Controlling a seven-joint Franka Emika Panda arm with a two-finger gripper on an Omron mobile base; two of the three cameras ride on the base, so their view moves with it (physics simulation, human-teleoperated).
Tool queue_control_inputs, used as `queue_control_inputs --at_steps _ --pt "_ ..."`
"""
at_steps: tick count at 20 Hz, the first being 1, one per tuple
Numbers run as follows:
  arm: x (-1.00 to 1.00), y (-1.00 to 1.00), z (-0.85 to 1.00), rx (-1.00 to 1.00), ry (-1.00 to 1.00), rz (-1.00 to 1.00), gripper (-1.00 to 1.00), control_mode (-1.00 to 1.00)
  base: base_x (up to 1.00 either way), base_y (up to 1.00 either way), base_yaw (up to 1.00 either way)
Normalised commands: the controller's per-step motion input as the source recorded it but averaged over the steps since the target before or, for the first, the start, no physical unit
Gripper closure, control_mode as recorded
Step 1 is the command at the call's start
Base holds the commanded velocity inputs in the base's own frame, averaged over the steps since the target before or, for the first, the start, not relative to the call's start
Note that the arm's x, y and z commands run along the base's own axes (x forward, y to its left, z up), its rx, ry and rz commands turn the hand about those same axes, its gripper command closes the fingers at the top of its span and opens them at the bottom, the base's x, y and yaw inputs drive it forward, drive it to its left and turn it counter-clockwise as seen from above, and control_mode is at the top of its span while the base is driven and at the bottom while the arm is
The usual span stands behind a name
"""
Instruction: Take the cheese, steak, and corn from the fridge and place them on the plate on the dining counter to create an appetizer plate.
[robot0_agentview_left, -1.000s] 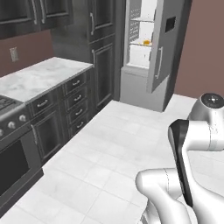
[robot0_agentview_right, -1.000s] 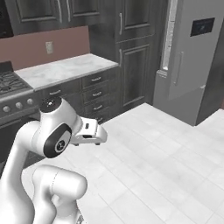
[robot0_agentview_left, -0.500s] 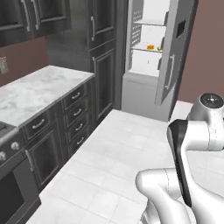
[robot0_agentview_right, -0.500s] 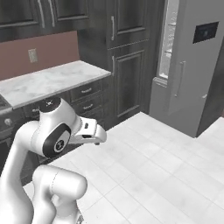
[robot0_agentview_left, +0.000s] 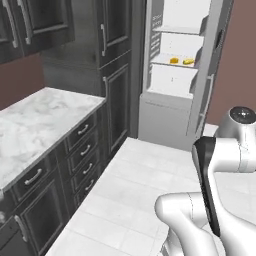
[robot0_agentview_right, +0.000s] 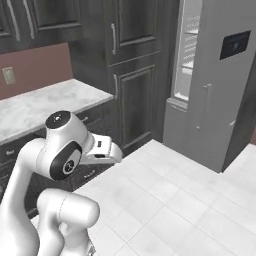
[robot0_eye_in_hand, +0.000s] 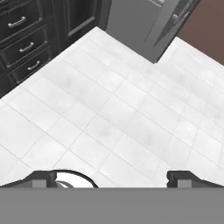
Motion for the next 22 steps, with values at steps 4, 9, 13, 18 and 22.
queue_control_inputs --at_steps 4,9,13,18,22 --pt "0.00 0.00 0.00 0.00 0.00 0.00 -1.00 1.00 1.00 0.14 -0.13" --pt "0.00 0.00 0.00 0.00 0.00 0.00 -1.00 1.00 1.00 0.00 -0.15" --pt "0.00 0.00 0.00 0.00 0.00 0.00 -1.00 1.00 1.00 0.00 -0.16" --pt "0.00 0.00 0.00 0.00 0.00 0.00 -1.00 1.00 1.00 0.00 -0.17" --pt "0.00 0.00 0.00 0.00 0.00 0.00 -1.00 1.00 1.00 0.00 -0.19"
